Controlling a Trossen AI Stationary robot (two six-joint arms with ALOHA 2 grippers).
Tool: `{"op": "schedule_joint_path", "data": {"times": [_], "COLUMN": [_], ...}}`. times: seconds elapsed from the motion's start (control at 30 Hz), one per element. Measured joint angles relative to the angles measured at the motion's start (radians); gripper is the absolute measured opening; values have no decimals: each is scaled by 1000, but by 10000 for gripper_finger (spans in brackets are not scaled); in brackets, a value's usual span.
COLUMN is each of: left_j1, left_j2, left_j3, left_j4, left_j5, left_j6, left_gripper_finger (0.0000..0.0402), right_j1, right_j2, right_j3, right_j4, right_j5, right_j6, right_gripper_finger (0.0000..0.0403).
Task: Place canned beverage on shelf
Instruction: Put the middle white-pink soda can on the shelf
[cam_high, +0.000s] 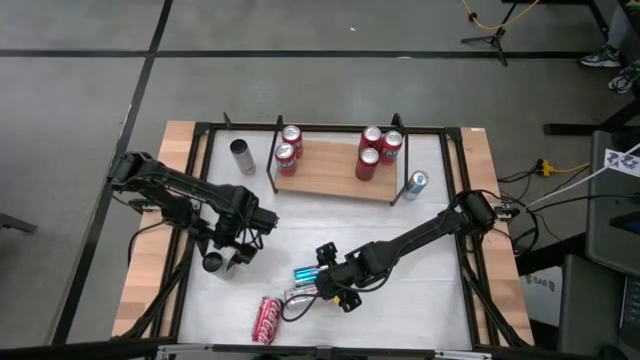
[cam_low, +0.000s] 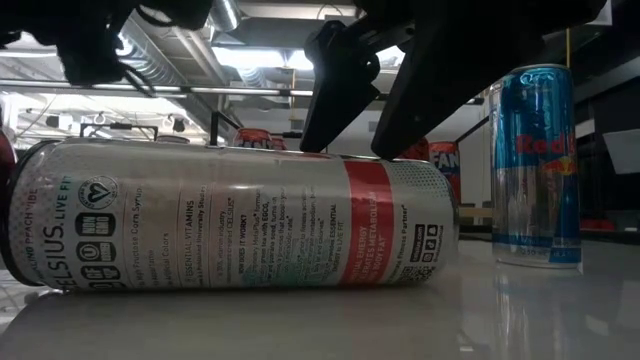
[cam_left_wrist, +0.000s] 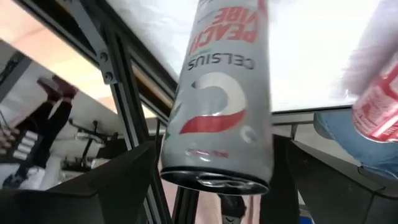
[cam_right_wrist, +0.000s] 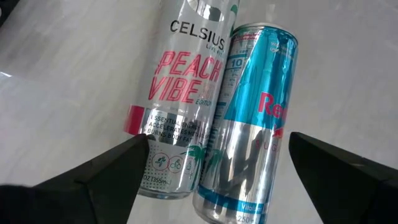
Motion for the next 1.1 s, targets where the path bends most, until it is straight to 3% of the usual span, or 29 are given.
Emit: {"op": "schedule_joint_path", "data": {"times": [0.4, 0.9, 1.1], "left_j1": [-4, -72, -173], "left_j2": [0, -34, -56], "left_j3": [81, 388, 440], "left_j4": [-109, -107, -108], "left_j5": [-109, -522, -565], "left_j6": [2, 1, -55], "left_gripper_finger": [354, 354, 354], "right_j1": [0, 0, 0], "right_j2": [0, 0, -3], "right_j3": [0, 0, 0], "right_j4": [0, -1, -11], "right_j5": [0, 0, 0], "right_j6": [0, 0, 0], "right_gripper_finger": [383, 383, 383]}}
